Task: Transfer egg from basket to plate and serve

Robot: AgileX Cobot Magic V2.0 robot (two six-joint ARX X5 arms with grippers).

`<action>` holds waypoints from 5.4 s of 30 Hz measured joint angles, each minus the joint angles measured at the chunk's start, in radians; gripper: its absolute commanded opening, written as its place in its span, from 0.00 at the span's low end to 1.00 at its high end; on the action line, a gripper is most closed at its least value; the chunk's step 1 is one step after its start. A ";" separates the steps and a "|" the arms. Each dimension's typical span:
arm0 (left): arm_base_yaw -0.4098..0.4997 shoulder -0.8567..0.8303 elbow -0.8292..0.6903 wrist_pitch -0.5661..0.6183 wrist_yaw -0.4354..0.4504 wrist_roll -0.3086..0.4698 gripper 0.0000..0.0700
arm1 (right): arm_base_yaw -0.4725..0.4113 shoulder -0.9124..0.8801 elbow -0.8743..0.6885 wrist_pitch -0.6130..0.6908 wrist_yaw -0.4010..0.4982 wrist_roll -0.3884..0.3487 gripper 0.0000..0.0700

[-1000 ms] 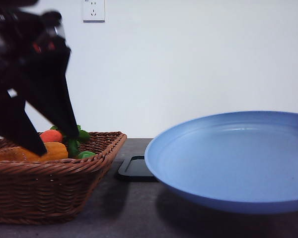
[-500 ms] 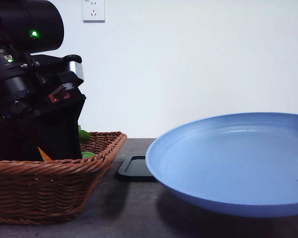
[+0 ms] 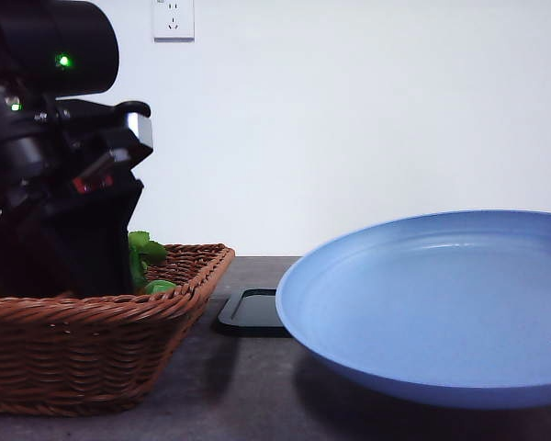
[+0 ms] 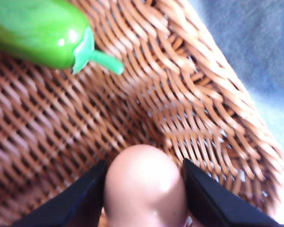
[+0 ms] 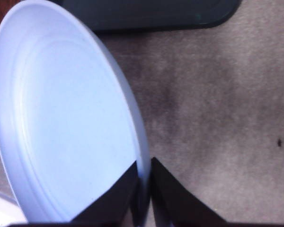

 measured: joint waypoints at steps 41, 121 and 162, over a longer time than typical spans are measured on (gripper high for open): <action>-0.410 0.227 0.427 -0.057 -0.127 0.130 0.45 | 0.000 0.223 0.000 0.157 -0.314 0.054 0.00; -0.230 -0.444 0.426 -0.210 -0.132 0.028 0.49 | -0.309 0.860 0.661 0.178 -0.219 -0.088 0.34; 0.264 -0.839 -0.305 0.334 -0.407 -0.136 0.00 | 0.150 -0.116 -0.106 0.706 0.466 -0.295 0.00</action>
